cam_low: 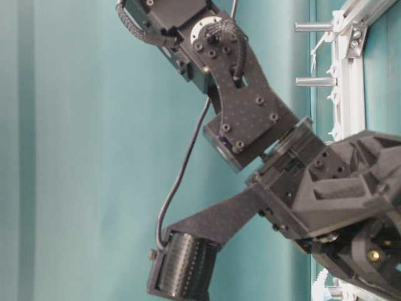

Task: Insert the wire through the string loop located on the left side.
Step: 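Move the left gripper to the plug emerging from the loop and grasp it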

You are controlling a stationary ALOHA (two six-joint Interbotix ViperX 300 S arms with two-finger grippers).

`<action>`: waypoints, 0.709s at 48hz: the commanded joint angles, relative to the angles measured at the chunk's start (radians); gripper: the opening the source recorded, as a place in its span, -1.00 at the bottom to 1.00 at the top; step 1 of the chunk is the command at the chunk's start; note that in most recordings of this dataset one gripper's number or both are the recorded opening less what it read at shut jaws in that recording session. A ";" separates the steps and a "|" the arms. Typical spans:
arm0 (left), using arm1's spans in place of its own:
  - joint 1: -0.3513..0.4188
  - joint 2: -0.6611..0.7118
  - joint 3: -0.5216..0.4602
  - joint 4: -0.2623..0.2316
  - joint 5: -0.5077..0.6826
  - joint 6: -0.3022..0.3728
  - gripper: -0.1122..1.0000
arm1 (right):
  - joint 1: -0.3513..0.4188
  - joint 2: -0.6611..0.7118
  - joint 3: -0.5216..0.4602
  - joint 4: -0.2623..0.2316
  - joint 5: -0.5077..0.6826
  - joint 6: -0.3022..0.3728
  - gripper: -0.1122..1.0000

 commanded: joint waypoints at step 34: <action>-0.003 0.202 -0.104 0.002 -0.095 -0.009 0.62 | 0.002 -0.021 -0.026 -0.003 -0.005 -0.003 -0.62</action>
